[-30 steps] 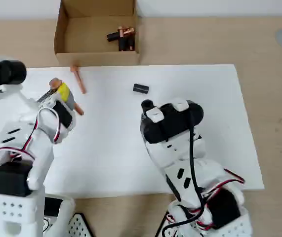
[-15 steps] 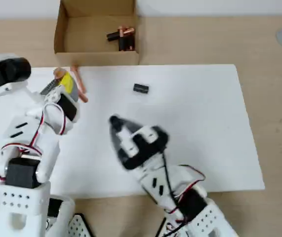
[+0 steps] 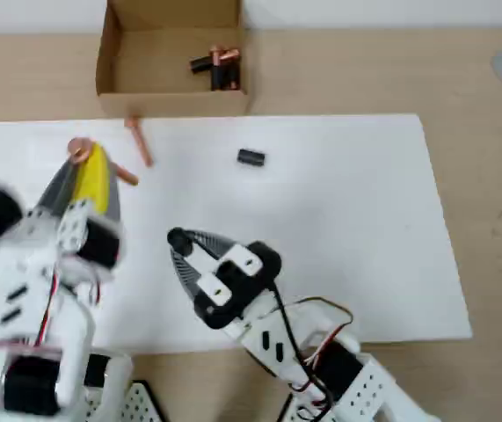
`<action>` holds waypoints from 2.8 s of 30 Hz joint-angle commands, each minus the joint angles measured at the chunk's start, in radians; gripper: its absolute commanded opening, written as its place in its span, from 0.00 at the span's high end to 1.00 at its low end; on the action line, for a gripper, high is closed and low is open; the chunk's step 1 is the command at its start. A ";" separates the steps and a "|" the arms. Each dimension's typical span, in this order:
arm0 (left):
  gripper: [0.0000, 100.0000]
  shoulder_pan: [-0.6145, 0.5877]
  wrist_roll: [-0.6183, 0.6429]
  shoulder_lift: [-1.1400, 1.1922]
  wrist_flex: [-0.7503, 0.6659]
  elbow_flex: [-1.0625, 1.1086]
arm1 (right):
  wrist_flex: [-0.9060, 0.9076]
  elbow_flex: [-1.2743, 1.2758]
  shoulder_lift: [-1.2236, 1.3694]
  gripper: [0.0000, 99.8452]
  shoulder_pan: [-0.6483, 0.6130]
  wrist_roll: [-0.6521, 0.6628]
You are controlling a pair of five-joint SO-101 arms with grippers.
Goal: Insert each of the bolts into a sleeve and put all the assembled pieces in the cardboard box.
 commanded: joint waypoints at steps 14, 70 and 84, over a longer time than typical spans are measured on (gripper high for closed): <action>0.99 0.163 0.170 -0.136 0.374 -0.058 | 0.083 0.002 -0.124 0.99 -0.008 -0.072; 0.99 0.393 -0.336 -0.134 0.195 0.031 | 0.074 0.002 -0.165 0.99 -0.004 -0.072; 0.99 0.393 -0.338 -0.134 0.195 0.054 | -0.018 -0.001 -0.183 0.99 0.077 -0.167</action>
